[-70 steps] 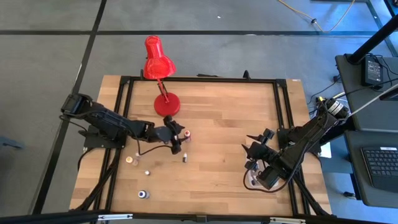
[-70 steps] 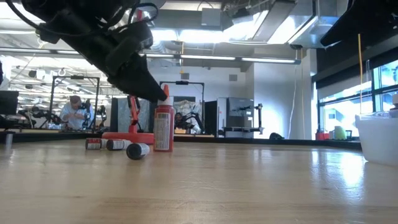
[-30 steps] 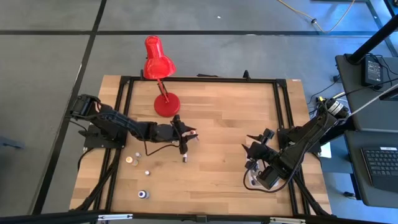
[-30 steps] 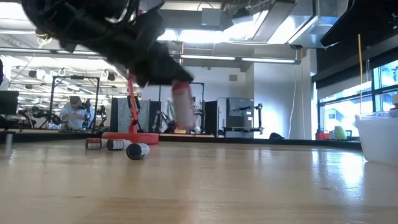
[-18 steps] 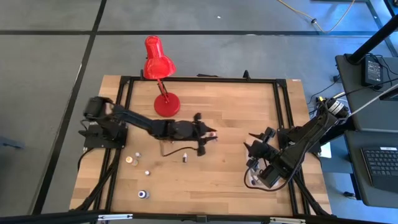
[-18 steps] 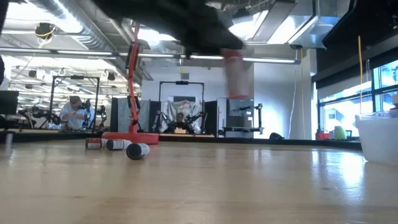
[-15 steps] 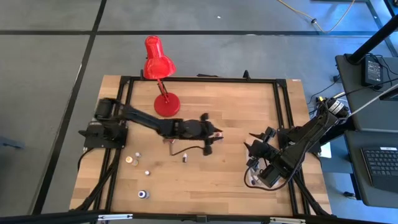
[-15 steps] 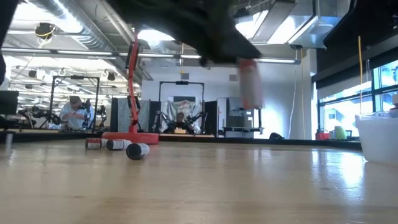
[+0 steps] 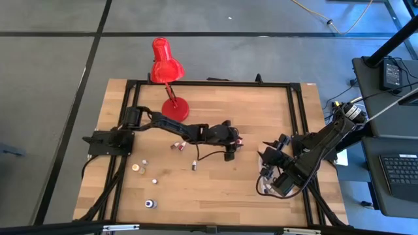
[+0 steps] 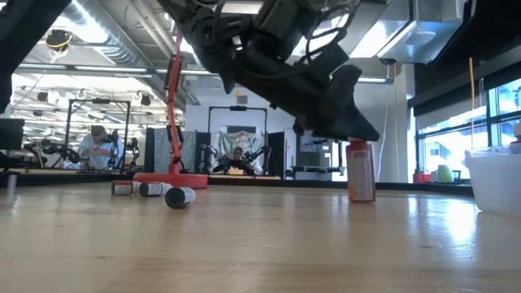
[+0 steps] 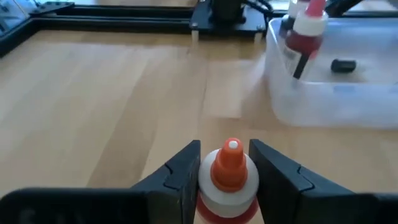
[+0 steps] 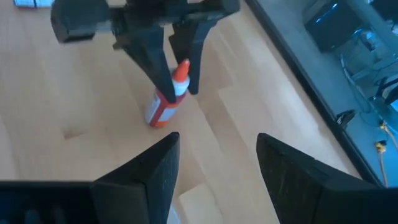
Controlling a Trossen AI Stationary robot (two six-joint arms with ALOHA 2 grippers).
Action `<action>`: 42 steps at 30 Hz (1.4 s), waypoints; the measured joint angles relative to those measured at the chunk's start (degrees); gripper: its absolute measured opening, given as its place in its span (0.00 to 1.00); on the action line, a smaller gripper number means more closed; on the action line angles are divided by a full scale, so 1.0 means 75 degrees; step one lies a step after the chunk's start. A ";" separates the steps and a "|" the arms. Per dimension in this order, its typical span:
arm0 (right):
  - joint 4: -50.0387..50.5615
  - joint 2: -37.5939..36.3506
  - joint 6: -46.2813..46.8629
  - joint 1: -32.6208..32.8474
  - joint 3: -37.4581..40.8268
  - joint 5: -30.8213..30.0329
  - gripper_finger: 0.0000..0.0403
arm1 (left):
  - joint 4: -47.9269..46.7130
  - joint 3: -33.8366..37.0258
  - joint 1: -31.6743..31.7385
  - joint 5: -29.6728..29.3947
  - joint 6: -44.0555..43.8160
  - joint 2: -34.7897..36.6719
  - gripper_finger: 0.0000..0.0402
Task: Pick & Place food coloring
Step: Put the big orange bottle into the transparent container
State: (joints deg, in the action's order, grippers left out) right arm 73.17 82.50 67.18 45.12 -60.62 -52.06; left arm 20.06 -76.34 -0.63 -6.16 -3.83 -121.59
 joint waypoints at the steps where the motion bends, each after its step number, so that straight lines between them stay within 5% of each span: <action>1: 0.0002 0.0000 0.0003 0.0000 0.0000 0.0120 0.54 | 0.0039 -0.0003 0.0003 0.0050 -0.0078 -0.0014 0.30; 17: -0.0006 0.0000 0.0006 0.0000 0.0000 0.0433 0.54 | 0.0068 -0.0003 0.0010 0.0178 -0.0126 -0.0030 0.36; 23: -0.0016 0.0000 0.0016 -0.0005 0.0000 0.0500 0.54 | 0.0152 -0.0003 -0.0050 0.0174 0.0137 0.0012 0.47; 28: 0.0003 -0.0198 0.0365 -0.0371 -0.0101 0.1528 0.54 | -0.1319 -0.0002 -0.0064 0.0158 0.0788 0.0769 0.55; 33: -0.0290 -0.0587 -0.0491 -0.1224 -0.0284 0.2535 0.54 | -0.3585 -0.0009 -0.0061 0.0097 0.0530 0.1812 0.57; 37: -0.1310 -0.0894 -0.2636 -0.2269 -0.0312 0.3894 0.54 | -0.5122 0.0013 -0.0263 -0.0070 0.0147 0.2345 0.57; 42: -0.3223 -0.0970 -0.4908 -0.3415 -0.0315 0.5146 0.54 | -0.4099 0.1243 -0.0792 -0.0758 -0.0312 0.2923 0.56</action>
State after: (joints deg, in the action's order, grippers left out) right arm 48.99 75.22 30.37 19.51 -62.98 -13.46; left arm -10.69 -67.01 -6.57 -11.84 -6.17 -99.67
